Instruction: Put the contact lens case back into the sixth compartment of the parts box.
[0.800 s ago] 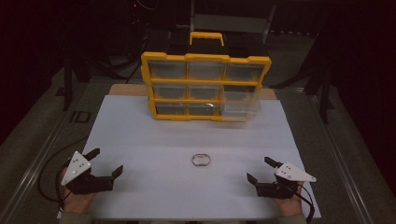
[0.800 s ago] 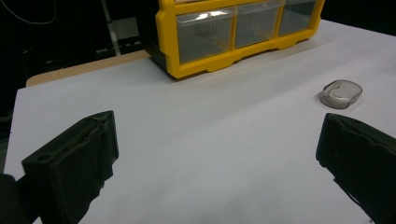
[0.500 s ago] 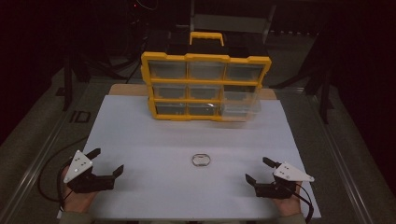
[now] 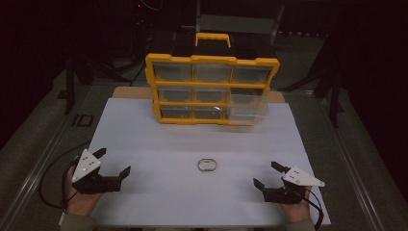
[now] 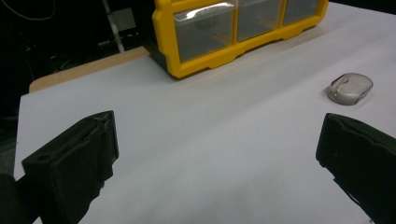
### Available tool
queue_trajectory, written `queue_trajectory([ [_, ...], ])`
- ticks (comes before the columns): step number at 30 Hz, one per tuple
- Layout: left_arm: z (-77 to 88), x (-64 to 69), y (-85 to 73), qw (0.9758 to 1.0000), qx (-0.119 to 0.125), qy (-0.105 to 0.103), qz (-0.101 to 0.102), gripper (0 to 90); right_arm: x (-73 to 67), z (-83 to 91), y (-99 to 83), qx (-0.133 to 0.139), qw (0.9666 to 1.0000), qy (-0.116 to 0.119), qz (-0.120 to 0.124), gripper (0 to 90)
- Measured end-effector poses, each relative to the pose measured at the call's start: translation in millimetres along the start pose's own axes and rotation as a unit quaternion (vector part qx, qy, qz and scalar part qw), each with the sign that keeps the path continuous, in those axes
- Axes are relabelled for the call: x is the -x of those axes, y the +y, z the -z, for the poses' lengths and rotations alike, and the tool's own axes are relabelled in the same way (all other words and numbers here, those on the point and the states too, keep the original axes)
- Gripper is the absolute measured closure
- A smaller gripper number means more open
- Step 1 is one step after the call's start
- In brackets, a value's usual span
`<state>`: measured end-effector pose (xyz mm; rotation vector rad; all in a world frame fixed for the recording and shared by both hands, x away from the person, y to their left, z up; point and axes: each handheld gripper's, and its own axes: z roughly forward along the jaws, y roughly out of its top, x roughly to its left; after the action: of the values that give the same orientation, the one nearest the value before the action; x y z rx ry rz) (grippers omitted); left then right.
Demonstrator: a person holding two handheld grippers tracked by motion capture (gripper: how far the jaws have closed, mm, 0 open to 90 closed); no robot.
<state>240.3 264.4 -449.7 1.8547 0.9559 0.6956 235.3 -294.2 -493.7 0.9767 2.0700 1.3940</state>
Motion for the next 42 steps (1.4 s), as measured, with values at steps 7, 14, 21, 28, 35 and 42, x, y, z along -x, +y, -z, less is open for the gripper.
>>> queue_trajectory([
  [7,-10.0,2.5,17.1,0.9997,-0.003,-0.016,-0.017,0.0,-1.7,-1.6,0.5,-0.008,0.9999,-0.003,0.011,7.7],
  [14,-19.7,2.7,31.6,0.9986,-0.011,-0.042,-0.031,0.0,-0.8,-1.4,0.6,-0.01,0.9999,-0.001,0.008,7.6],
  [21,-30.4,8.0,42.2,0.9963,-0.027,-0.062,-0.053,0.0,-0.9,-4.4,0.4,-0.023,0.9996,-0.002,0.016,7.6],
  [28,-42.7,12.5,50.3,0.9942,-0.035,-0.076,-0.067,0.0,-0.5,-4.8,0.6,-0.022,0.9996,0.0,0.016,7.6],
  [35,-56.9,16.2,58.4,0.9913,-0.047,-0.091,-0.082,0.0,-0.7,-5.2,1.1,-0.024,0.9996,0.002,0.016,7.6],
  [42,-69.4,19.9,67.7,0.988,-0.058,-0.104,-0.098,0.0,-0.5,-5.3,1.1,-0.024,0.9996,0.003,0.016,7.6],
])
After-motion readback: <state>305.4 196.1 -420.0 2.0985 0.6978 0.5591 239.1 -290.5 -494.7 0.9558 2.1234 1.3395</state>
